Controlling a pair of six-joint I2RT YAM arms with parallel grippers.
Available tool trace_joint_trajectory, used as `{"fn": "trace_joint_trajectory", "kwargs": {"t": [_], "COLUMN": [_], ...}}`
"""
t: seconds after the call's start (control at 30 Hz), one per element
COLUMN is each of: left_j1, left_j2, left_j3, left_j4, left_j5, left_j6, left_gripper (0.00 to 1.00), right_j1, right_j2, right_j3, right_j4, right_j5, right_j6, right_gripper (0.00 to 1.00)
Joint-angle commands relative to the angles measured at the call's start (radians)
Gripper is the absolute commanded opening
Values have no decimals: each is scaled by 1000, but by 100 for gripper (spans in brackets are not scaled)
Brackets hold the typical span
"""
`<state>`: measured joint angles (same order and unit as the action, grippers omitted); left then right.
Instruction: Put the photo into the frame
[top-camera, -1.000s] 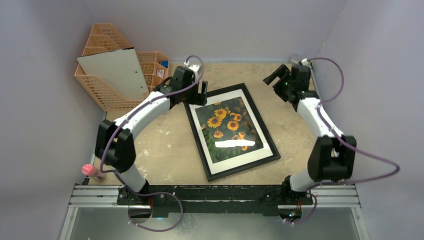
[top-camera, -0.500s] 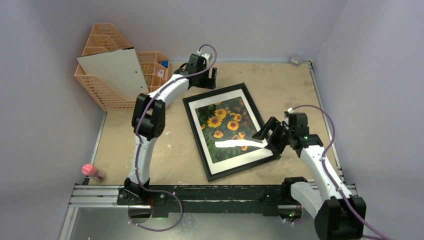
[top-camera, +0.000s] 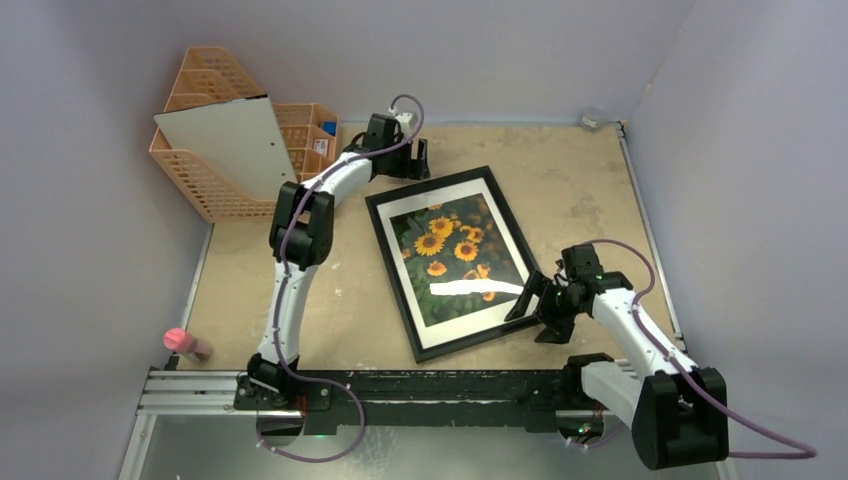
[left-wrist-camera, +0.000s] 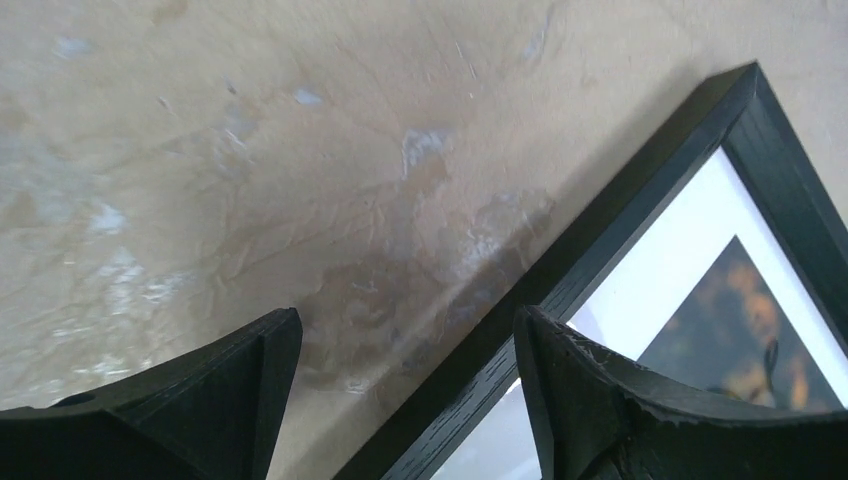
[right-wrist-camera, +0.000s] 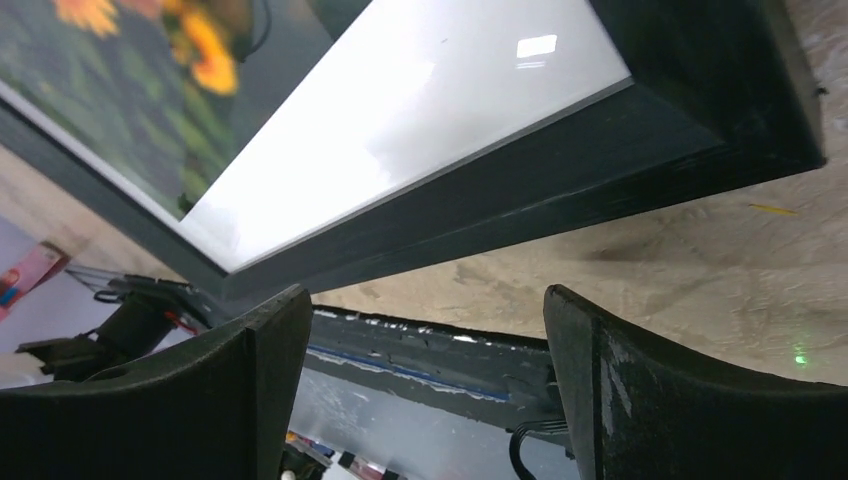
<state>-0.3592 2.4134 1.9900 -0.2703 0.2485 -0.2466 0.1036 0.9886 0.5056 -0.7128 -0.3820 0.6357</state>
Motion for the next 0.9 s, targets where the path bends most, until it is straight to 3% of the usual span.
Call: {"fn": "trace_joint_trajectory", "kwargs": {"t": [0.0, 0.17, 0.3, 0.63, 0.87], "left_j1": [17, 81, 120, 121, 120], "left_j2": [3, -70, -149, -341, -531], "left_j3": [0, -155, -274, -501, -732], "left_j4": [15, 98, 136, -25, -28], "left_j5": [162, 315, 392, 150, 119], "left_j6": [7, -78, -128, -98, -106], "left_gripper": [79, 75, 71, 58, 55], "right_j1": [3, 2, -1, -20, -53], "right_j2": [54, 111, 163, 402, 602], "right_j3": [16, 60, 75, 267, 462], "right_j4": [53, 214, 397, 686, 792], "right_j5": [81, 165, 145, 186, 196], "right_j6": [10, 42, 95, 176, 129], "right_gripper": [88, 88, 86, 83, 82]}}
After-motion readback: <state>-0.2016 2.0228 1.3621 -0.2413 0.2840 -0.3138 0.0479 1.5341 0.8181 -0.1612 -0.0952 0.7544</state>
